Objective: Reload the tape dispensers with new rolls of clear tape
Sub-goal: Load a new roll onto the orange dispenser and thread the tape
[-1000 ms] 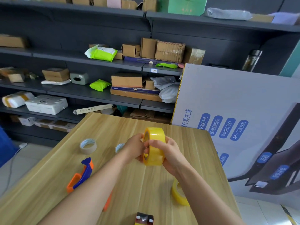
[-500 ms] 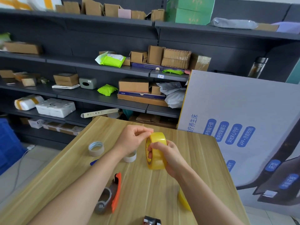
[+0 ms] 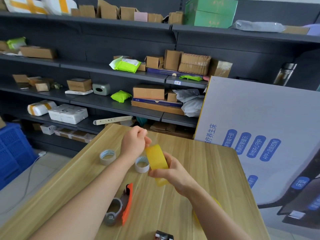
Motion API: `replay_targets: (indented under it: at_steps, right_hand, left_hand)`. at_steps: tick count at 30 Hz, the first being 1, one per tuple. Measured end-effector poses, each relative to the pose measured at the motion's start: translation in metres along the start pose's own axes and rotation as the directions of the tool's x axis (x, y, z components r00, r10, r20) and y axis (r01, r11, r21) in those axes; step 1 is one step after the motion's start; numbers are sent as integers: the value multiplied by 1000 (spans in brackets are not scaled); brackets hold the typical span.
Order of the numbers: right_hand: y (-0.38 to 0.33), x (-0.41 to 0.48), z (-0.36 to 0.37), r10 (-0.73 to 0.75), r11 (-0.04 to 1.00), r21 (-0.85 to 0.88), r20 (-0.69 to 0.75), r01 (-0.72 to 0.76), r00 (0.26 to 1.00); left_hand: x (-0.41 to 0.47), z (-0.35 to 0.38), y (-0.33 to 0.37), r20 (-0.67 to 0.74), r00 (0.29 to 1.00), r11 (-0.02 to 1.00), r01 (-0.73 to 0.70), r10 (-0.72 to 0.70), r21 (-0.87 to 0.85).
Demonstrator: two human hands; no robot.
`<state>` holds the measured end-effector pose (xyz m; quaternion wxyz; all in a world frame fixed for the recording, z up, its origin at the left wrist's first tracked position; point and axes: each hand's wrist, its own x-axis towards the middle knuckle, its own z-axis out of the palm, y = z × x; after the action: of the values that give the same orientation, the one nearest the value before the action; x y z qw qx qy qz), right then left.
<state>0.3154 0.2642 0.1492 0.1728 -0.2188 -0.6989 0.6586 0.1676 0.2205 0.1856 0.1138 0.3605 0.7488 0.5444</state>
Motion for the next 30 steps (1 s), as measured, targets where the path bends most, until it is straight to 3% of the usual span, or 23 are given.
replay_targets:
  at_steps: [3,7,9,12,22,30]
  right_hand:
    - [5,2,-2,21,1000,-19,16,-21,1000]
    - [3,2,-6,104,981,168,-31,-97,994]
    - [5,0,-7,82,990,121,-18,-79,997]
    - [12,-4,-6,46,998,29,51,-47,998]
    - [48,4,-3,-6,940,-339,55,24,998]
    - [59,34,26,108,920,-387,100,-62,989]
  left_hand:
    - [-2,-1,1,-19,998,996,58,-59,-71]
    - [-12,7,5,56,997,995,60,-56,-82]
    - [-11,7,3,19,986,963,168,-168,-212]
    - [-6,-2,-4,3,930,824,327,-367,-464]
    - [-8,-14,-51,48,830,606,444,-556,-660]
    - [16,-44,-92,120,782,484,490,-612,-725]
